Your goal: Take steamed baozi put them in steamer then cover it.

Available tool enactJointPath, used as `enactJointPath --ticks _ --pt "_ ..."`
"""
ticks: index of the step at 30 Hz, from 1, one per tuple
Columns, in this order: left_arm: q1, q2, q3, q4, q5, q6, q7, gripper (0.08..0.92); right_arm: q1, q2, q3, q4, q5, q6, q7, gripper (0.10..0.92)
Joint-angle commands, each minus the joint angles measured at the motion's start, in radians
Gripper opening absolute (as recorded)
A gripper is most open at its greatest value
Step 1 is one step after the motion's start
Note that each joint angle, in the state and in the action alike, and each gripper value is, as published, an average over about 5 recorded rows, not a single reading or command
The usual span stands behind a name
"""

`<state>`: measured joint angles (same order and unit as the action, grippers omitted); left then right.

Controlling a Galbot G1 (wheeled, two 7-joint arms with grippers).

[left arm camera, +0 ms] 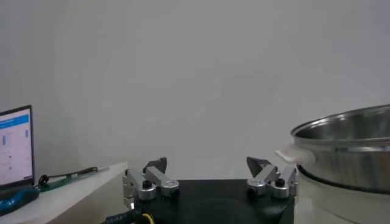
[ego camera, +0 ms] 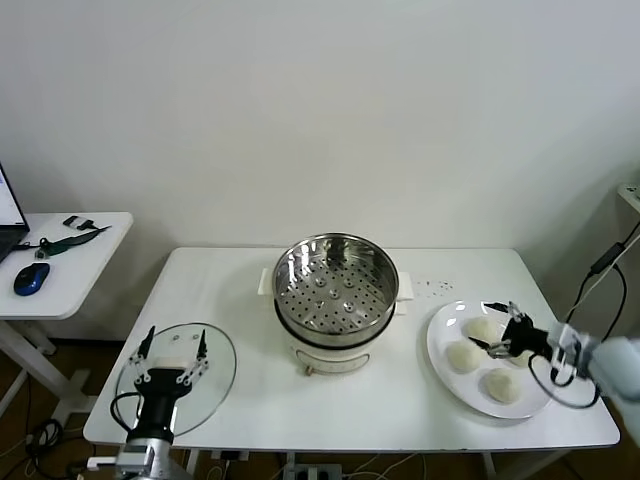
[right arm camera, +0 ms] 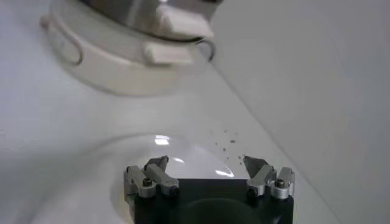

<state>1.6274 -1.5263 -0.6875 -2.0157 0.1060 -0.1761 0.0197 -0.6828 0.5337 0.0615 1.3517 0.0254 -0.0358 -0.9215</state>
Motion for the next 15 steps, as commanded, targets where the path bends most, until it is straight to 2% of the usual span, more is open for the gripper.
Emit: enactJointPath --ticks 1,7,15 --pt "-0.009 -0.004 -0.004 0.003 -0.013 0.02 -0.003 0.823 0.677 -0.134 -0.719 -0.222 -0.073 0.022 -0.252 0.823" --pt "-0.01 -0.006 -0.008 0.0 -0.011 0.029 -0.005 0.823 0.72 -0.055 -0.845 -0.284 -0.133 0.049 -0.274 0.823" --pt "-0.012 -0.007 -0.019 0.007 -0.009 0.036 -0.008 0.823 0.688 0.077 -0.823 -0.387 -0.188 0.05 -0.252 0.823"
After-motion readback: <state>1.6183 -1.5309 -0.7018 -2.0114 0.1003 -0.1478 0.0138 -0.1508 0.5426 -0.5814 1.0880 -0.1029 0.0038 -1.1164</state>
